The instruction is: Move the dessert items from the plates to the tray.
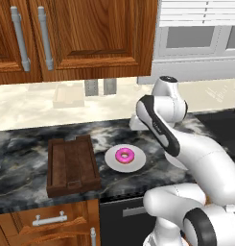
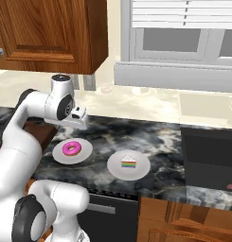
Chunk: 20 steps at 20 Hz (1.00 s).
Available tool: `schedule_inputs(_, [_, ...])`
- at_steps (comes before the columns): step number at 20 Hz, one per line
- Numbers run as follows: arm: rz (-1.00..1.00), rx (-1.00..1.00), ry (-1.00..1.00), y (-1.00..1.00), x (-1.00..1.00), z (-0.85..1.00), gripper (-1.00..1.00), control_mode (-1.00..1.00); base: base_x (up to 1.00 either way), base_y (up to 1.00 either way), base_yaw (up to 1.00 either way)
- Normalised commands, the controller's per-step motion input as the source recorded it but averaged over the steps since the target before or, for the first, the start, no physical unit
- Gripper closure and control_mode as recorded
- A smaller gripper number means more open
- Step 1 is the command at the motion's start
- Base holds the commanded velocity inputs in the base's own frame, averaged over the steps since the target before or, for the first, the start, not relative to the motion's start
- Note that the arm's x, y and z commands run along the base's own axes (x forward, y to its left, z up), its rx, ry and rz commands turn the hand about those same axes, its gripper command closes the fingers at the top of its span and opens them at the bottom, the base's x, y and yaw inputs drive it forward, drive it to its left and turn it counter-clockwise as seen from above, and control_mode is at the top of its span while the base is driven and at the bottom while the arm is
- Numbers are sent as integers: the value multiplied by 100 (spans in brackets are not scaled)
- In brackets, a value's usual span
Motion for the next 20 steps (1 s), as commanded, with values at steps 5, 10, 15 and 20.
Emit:
schedule_inputs(5, [0, 0, 0, 15, 0, -38, -100, -100, 0, 0, 0])
schedule_inputs(10, [0, -2, 0, 12, 3, -26, -100, -100, 0, 0, 0])
schedule_inputs(15, [0, 0, -1, 7, 16, -36, -100, -100, 0, 0, 0])
schedule_inputs(20, [0, 0, -3, 0, 35, -35, -100, -100, 0, 0, 0])
